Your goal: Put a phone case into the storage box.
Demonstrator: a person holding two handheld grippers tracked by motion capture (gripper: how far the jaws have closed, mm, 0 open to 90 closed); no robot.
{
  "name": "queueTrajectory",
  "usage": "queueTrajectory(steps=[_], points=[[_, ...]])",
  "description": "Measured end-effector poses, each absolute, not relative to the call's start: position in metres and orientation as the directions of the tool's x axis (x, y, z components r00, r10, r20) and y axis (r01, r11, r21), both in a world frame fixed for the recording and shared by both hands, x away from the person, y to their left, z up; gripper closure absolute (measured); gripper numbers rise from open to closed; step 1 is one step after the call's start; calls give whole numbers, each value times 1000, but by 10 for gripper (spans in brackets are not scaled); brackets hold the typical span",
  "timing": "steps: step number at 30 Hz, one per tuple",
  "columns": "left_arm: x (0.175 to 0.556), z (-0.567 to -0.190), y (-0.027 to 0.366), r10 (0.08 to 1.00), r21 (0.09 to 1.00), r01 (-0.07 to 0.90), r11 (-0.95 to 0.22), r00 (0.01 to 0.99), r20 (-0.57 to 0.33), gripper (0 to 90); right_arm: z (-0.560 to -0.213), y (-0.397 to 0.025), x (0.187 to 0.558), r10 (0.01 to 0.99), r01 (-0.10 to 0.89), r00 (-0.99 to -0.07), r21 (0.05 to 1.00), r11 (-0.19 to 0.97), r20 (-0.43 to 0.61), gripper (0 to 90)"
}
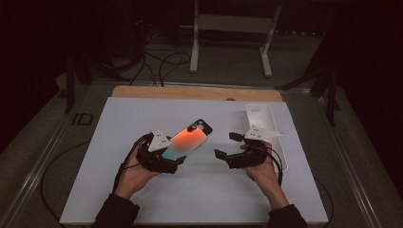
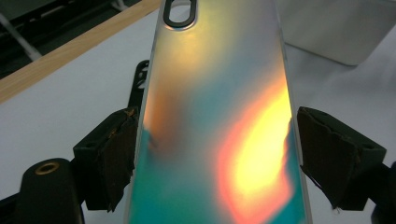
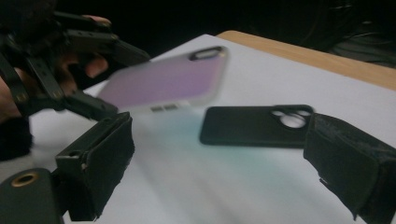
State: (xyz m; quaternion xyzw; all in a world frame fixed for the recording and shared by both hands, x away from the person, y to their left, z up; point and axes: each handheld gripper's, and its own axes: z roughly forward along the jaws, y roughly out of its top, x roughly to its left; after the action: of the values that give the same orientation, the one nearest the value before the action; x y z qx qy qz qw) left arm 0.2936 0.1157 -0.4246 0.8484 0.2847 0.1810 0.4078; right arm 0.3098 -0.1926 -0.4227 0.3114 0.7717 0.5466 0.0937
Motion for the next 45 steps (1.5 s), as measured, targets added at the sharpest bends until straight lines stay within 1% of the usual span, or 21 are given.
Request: queueTrajectory(steps=[8,13,17,20,23,25,27,29,35,39,40,41,42,43,44,45], points=[[289,-420,102,602,811,302,-501,795,76,169,-422,-167,315,543,425,-801,878,219,252,89],[287,-418,96,589,817,286,-500,804,79,169,-426,-159,320,532,481,-787,851,211,312,160],[286,-419,93,580,819,282,-499,812,74,169,-428,-158,321,527,512,-773,838,190,353,311],[286,-420,91,581,816,282,-504,810,80,169,-427,-158,323,538,541,-750,825,163,386,394],[285,-421,90,580,816,278,-507,811,84,169,-425,-160,323,539,558,-737,817,146,408,439],[285,-421,88,583,820,280,-499,809,79,169,-424,-158,322,520,568,-741,810,148,425,487],[285,-422,86,581,818,278,-504,810,83,169,-424,-153,320,524,561,-747,811,166,409,499],[285,-423,83,577,816,278,-506,813,81,169,-424,-150,319,518,571,-743,804,162,423,550],[284,-426,80,567,808,278,-520,819,83,171,-423,-147,319,476,574,-753,807,138,454,777],[283,-427,78,567,800,280,-530,819,89,172,-419,-144,315,465,559,-768,815,153,439,828],[283,-427,78,567,800,280,-530,819,89,350,-419,-144,315,465,559,-768,815,153,439,828],[283,-428,81,579,807,268,-526,808,109,350,-418,-143,313,475,552,-769,818,160,427,859],[284,-428,83,561,818,279,-502,826,63,375,-416,-143,312,490,542,-769,826,157,411,864],[284,-428,83,566,818,280,-502,822,66,290,-416,-144,313,481,548,-768,823,152,423,867],[284,-428,83,566,818,280,-502,822,66,255,-416,-144,313,481,548,-768,823,152,423,867],[284,-428,83,568,814,283,-507,820,68,255,-416,-143,313,483,547,-769,823,156,420,868]])
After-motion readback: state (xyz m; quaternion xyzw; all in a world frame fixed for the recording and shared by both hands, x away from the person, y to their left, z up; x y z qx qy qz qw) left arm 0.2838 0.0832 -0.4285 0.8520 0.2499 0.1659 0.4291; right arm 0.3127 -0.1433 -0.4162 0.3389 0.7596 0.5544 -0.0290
